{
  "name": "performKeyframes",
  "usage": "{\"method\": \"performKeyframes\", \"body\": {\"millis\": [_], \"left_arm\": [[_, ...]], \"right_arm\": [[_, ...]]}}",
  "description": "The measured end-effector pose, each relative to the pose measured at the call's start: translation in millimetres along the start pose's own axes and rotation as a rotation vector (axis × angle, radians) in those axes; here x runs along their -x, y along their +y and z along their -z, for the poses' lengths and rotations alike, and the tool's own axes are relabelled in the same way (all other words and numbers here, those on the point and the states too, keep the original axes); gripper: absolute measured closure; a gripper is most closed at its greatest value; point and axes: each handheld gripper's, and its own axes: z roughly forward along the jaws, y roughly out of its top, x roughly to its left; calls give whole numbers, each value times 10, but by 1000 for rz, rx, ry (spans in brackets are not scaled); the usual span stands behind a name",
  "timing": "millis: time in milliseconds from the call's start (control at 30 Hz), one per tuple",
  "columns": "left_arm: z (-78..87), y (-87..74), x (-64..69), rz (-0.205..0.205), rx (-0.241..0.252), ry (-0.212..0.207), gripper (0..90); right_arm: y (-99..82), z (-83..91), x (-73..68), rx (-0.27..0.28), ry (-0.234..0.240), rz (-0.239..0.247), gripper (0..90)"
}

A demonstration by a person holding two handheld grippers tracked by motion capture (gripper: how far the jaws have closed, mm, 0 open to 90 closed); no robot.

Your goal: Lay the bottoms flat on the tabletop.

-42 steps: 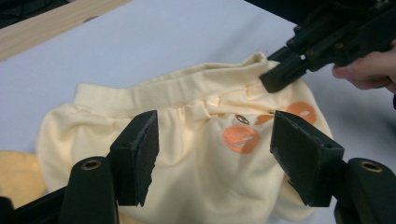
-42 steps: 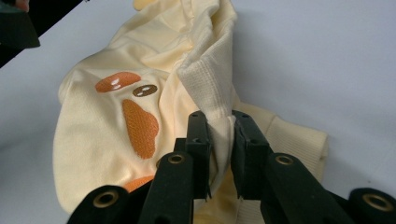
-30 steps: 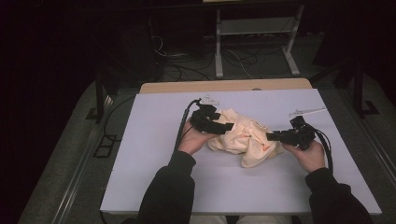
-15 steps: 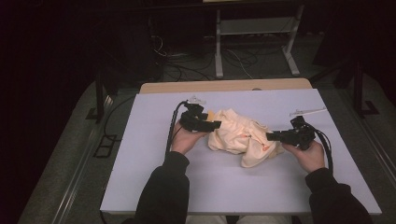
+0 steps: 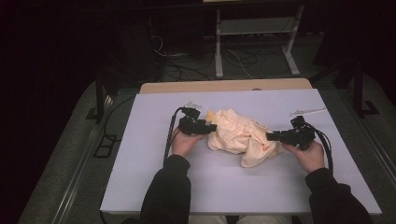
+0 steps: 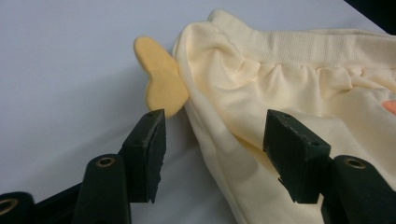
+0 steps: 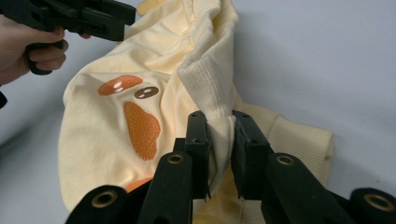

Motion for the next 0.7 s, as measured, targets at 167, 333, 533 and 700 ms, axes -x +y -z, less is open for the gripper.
{"method": "performKeyframes", "body": {"millis": [167,333,533,700], "left_arm": [[-55,-66,-66,30,-8,-52,542],[-128,-115,-70,22,-42,-81,707],[-129,-129,-44,15,-40,-78,848],[-80,-122,-24,-4,-35,-74,858]], "right_arm": [[-9,3,16,3,30,-30,699],[-61,55,-13,25,43,-66,594],[-188,48,-99,-19,86,-162,555],[-306,51,-267,-70,46,-233,730]]}}
